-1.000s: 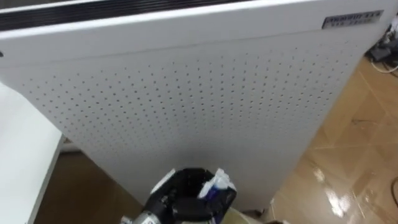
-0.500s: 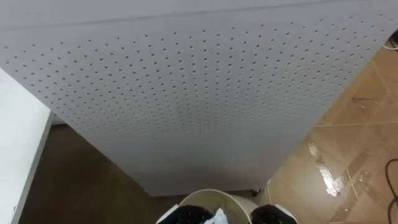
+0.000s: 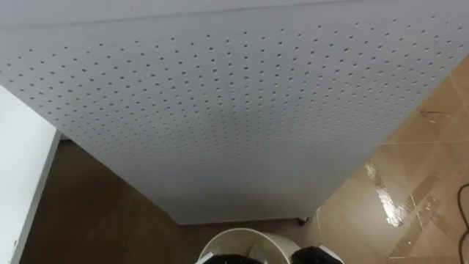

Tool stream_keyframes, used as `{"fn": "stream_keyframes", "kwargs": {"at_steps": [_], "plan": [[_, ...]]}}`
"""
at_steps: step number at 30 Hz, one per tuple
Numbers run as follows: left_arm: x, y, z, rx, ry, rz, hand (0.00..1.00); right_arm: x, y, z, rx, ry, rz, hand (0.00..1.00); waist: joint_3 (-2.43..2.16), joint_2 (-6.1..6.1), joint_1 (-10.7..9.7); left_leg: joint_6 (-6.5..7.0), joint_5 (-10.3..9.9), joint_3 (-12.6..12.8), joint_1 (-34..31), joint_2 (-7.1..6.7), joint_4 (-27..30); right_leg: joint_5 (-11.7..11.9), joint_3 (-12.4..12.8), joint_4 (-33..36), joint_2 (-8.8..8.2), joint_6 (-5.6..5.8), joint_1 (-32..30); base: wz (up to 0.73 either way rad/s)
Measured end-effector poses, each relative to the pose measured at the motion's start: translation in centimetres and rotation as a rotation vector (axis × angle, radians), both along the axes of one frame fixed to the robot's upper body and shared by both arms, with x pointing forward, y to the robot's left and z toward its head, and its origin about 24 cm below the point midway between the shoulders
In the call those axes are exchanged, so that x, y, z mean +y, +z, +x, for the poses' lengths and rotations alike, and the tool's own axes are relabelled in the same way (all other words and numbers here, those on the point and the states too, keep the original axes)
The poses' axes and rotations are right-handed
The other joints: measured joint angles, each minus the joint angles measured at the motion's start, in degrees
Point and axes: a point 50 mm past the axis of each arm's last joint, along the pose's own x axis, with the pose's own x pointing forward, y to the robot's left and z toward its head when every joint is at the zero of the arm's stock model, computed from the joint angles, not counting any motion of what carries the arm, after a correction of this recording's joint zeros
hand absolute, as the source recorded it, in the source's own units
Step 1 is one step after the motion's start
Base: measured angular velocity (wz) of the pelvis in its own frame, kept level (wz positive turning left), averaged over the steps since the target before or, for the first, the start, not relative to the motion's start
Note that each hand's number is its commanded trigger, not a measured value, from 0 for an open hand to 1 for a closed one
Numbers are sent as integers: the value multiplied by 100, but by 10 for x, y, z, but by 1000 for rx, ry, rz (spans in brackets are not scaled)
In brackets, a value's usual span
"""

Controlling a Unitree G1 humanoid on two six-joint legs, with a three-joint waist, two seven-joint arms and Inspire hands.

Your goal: Pick garbage

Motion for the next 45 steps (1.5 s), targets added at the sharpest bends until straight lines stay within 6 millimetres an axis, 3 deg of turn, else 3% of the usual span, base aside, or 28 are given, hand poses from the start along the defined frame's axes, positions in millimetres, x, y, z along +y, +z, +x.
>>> {"fn": "stream_keyframes", "kwargs": {"at_steps": [20, 35, 39, 41, 45], "plan": [[13, -17, -15, 67, -45, 120, 0, -1, -3, -5, 15, -32, 21, 100, -10, -4, -7, 1, -1, 97, -70, 25, 160, -28, 34, 175, -4, -26, -104, -1], [22, -28, -27, 135, -28, 162, 0, -4, -9, -13, 46, -36, -13, 100, -74, 57, 1, 6, 2, 96, 62, 12, 151, -25, 19, 167, 3, -27, 31, 0], [37, -42, -44, 219, -13, 225, 0, -18, -27, -42, 157, -77, -42, 100, -97, 30, -10, 11, 7, 95, 533, -1, -74, -34, 6, -23, 12, -7, 488, 0], [46, -47, -55, 254, 13, 245, 0, -27, -35, -60, 203, -97, -56, 100, -157, -5, -21, 11, 7, 90, 722, -4, -195, -36, -14, -148, 21, 6, 690, 0], [70, -56, -85, 331, 176, 242, 0, -44, -46, -97, 277, -224, -23, 100, -230, -133, -46, -7, 19, 65, 1327, -31, -570, 3, -65, -536, 87, 31, 1325, 2]]}}
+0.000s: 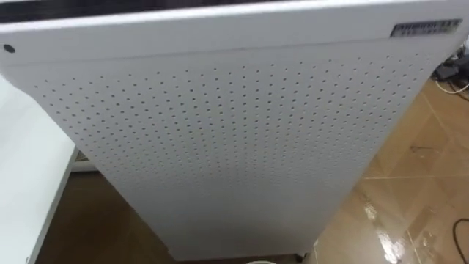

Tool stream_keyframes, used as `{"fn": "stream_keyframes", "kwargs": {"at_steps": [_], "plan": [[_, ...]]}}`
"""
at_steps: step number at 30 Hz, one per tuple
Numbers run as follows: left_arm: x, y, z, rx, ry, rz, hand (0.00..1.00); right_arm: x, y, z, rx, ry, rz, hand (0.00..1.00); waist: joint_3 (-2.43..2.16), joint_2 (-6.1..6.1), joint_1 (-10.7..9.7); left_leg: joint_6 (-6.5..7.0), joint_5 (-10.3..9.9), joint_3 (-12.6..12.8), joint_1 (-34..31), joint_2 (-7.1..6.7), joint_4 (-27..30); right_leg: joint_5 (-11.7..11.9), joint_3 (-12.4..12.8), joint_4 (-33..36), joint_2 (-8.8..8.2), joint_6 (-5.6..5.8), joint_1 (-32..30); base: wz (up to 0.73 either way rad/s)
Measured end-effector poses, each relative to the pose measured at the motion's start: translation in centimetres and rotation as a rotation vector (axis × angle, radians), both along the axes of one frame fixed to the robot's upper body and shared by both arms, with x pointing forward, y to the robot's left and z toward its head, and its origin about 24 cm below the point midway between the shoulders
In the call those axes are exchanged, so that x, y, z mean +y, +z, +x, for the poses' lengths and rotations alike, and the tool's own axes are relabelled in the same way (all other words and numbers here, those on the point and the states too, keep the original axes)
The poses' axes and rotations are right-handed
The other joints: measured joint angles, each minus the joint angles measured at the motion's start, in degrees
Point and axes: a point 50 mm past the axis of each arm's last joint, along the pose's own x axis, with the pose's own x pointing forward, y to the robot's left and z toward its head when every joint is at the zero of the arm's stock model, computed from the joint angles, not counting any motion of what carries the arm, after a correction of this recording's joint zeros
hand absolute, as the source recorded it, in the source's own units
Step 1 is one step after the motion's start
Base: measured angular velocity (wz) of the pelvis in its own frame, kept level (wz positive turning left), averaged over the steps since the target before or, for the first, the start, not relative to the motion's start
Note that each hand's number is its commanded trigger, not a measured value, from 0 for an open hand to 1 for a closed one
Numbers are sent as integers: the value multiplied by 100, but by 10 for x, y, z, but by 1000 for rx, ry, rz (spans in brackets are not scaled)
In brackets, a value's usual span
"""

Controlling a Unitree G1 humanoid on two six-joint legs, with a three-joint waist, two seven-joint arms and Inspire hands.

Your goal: Pick garbage

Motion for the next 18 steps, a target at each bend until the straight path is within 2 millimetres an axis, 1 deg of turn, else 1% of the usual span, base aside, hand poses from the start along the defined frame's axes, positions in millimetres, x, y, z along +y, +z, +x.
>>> {"fn": "stream_keyframes", "kwargs": {"at_steps": [1, 2, 4, 5, 6, 7, 8, 9, 10, 12, 16, 18], "plan": [[5, -2, -9, 18, 67, -7, 0, -2, -3, -10, 14, -43, 18, 100, -29, -52, 5, -4, 2, -3, 156, -2, -106, -3, -5, -129, 15, 7, 154, 5], [8, -4, -15, 30, 96, -9, 0, -3, -4, -15, 21, -64, 24, 100, -34, -75, -1, -4, 2, -13, 231, -1, -144, 1, -21, -202, 23, 13, 255, 10], [16, -7, -30, 55, 199, -16, 0, -9, -7, -30, 32, -149, 38, 100, -50, -156, -49, -4, 2, -94, 544, -18, -318, 22, -83, -461, 53, 49, 654, 19], [18, -7, -34, 59, 223, -17, 0, -11, -7, -33, 36, -168, 39, 100, -56, -176, -50, -4, 1, -102, 616, -22, -357, 28, -88, -529, 59, 59, 749, 13], [23, -8, -41, 65, 287, -24, 0, -14, -8, -39, 43, -209, 42, 100, -61, -217, -47, -4, 1, -116, 755, -32, -446, 33, -102, -627, 61, 70, 902, 6], [28, -9, -48, 76, 349, -22, 0, -17, -8, -45, 50, -239, 40, 100, -62, -248, -35, -4, 1, -124, 876, -40, -532, 36, -122, -716, 63, 83, 1021, 3], [31, -9, -52, 80, 385, -23, 0, -19, -9, -47, 54, -248, 39, 100, -47, -263, -36, -4, 0, -130, 933, -43, -562, 37, -139, -749, 62, 85, 1084, 6], [37, -10, -59, 92, 455, -25, 0, -21, -10, -54, 72, -270, 36, 100, -32, -285, -33, -5, -1, -154, 1057, -50, -617, 41, -166, -831, 63, 93, 1225, 5], [40, -11, -66, 108, 509, -25, 0, -23, -11, -61, 92, -293, 32, 100, -31, -291, -14, -8, -4, -158, 1177, -53, -680, 42, -177, -906, 69, 97, 1350, 5], [43, -11, -71, 117, 565, -30, 0, -24, -12, -67, 101, -318, 34, 100, -15, -282, 19, -17, -27, -160, 1277, -46, -707, 42, -192, -939, 81, 98, 1459, 0], [45, -13, -78, 138, 627, -34, 0, -26, -13, -72, 121, -358, 43, 100, 5, -227, 30, -42, -79, -149, 1459, -16, -737, 42, -200, -994, 119, 99, 1635, -3], [46, -13, -82, 150, 652, -34, 0, -26, -14, -76, 132, -374, 50, 100, 11, -219, 32, -44, -81, -141, 1549, -8, -766, 42, -207, -995, 126, 99, 1702, -3]]}}
